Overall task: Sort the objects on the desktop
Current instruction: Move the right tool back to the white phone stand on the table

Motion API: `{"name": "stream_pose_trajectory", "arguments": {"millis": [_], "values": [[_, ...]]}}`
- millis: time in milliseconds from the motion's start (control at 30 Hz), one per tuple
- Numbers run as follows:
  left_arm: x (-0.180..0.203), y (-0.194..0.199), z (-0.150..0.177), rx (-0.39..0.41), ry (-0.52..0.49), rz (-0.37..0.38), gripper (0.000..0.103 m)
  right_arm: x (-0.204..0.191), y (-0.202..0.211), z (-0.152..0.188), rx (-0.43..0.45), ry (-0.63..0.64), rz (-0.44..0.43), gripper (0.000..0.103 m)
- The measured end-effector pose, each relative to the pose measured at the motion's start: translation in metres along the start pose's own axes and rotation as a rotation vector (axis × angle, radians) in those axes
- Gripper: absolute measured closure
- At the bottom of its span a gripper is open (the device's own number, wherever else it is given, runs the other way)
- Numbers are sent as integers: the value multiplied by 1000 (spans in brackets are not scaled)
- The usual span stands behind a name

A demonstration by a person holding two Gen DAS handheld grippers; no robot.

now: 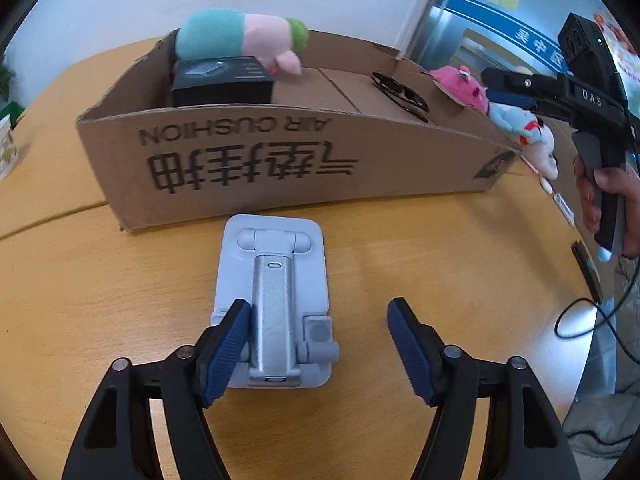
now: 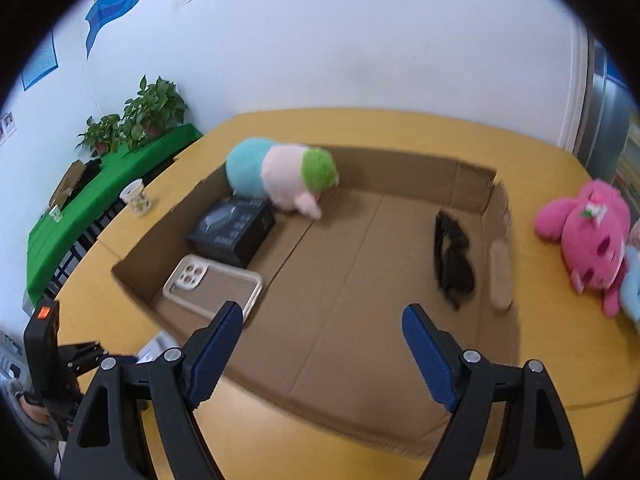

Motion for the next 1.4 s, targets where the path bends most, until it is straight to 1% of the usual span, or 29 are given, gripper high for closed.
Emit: {"name": "stream_pose_trajectory", "arguments": {"millis": [67, 133, 167, 233, 300, 333, 400, 467, 533, 600, 667, 733, 800, 833, 867, 967, 1033, 1067, 1133, 1200, 1267, 1300, 1367, 1400], "values": [[12, -2, 3, -11, -20, 38, 47, -17, -5, 19, -20, 4, -20, 21], [26, -5, 6, -23, -46, 81, 50, -30, -9, 32, -34, 10, -44, 21], [34, -7, 8, -28, -70, 93, 50, -39, -9, 40, -43, 16, -60, 21], [51, -10, 13, -38, -119, 112, 50, -50, -5, 48, -34, 46, -58, 21], [70, -13, 18, -58, -160, 166, 50, -61, -1, 57, -47, 67, -104, 21], [81, -14, 22, -71, -188, 201, 50, -65, 0, 61, -49, 78, -112, 21], [105, -15, 35, -105, -260, 272, 50, -74, 8, 70, -44, 139, -121, 21], [131, -12, 52, -150, -360, 348, 50, -80, 14, 83, -50, 179, -153, 21], [150, -7, 70, -199, -469, 413, 50, -79, 13, 101, -87, 179, -191, 21], [157, -3, 81, -230, -531, 433, 50, -74, 9, 121, -135, 167, -206, 21], [157, 0, 84, -240, -556, 423, 48, -71, 7, 139, -166, 157, -218, 21], [152, 4, 83, -238, -537, 402, 47, -72, 8, 153, -184, 155, -244, 21], [147, 9, 78, -217, -488, 366, 43, -76, 10, 164, -189, 171, -257, 21], [145, 13, 76, -210, -454, 356, 36, -79, 12, 168, -190, 184, -266, 21], [140, 16, 74, -203, -410, 341, 33, -81, 13, 171, -190, 194, -268, 21], [124, 24, 73, -191, -279, 288, 33, -87, 13, 180, -191, 219, -256, 25], [113, 24, 75, -191, -194, 234, 33, -92, 15, 183, -183, 207, -275, 35], [110, 23, 78, -200, -151, 219, 33, -96, 16, 184, -178, 196, -292, 38], [109, 21, 87, -224, -78, 208, 33, -100, 18, 183, -164, 185, -284, 45], [107, 18, 93, -232, -40, 192, 33, -103, 19, 182, -152, 156, -254, 48], [107, 16, 96, -237, -7, 199, 33, -103, 18, 181, -146, 98, -230, 49], [107, 14, 97, -239, 6, 194, 34, -102, 17, 180, -145, 71, -225, 51], [107, 12, 95, -235, 12, 188, 38, -102, 14, 180, -144, 8, -226, 52], [106, 12, 93, -231, 11, 178, 39, -103, 13, 180, -145, -4, -232, 52]]}}
Point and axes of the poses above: each gripper's, at about its wrist camera, not at the fingertips, and y roughly against the way its jaws point, x to its right, z to its underside, the point moved 9 cm from there along -y, roughly the way its jaws point, and after that the axes turned 6 degrees about y, right-handed, at the moved point
